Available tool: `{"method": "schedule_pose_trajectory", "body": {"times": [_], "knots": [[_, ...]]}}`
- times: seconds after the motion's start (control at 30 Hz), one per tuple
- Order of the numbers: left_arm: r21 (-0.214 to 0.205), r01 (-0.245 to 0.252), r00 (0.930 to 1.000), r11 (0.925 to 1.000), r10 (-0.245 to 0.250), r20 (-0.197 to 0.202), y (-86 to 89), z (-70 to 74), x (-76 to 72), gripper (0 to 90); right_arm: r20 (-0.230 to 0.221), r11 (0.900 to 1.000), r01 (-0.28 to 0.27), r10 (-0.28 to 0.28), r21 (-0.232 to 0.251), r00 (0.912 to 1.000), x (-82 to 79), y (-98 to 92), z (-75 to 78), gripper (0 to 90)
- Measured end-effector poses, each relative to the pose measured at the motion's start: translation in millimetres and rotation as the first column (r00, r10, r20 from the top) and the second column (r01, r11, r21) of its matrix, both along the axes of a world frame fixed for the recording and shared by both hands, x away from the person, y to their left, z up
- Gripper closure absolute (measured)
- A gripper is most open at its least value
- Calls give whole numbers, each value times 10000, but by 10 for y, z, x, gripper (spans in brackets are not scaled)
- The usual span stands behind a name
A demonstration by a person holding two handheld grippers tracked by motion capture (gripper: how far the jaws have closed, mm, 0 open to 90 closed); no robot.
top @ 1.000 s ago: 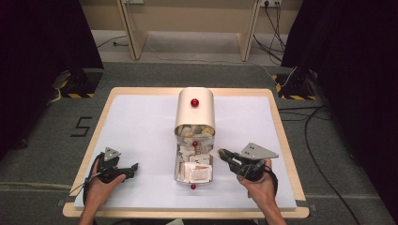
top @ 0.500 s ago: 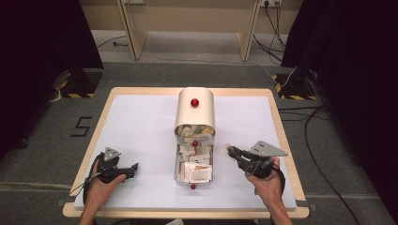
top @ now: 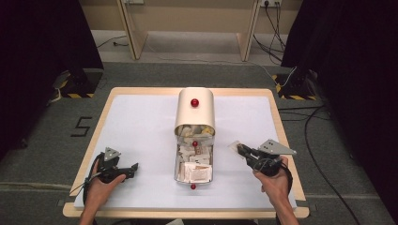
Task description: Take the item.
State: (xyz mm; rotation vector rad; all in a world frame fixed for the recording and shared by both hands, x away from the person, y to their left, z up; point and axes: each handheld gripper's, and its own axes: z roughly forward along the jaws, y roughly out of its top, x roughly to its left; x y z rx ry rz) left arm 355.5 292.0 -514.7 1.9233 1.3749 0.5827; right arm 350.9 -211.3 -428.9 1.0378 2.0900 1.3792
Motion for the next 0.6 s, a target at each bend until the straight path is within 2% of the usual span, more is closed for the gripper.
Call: {"method": "schedule_pose_trajectory", "body": {"times": [0.6], "knots": [[7,-1,10000,10000,1,1,-1,0,0,77,-398,9969,777,-780,-85,9962,105,-237,-161,827]]}}
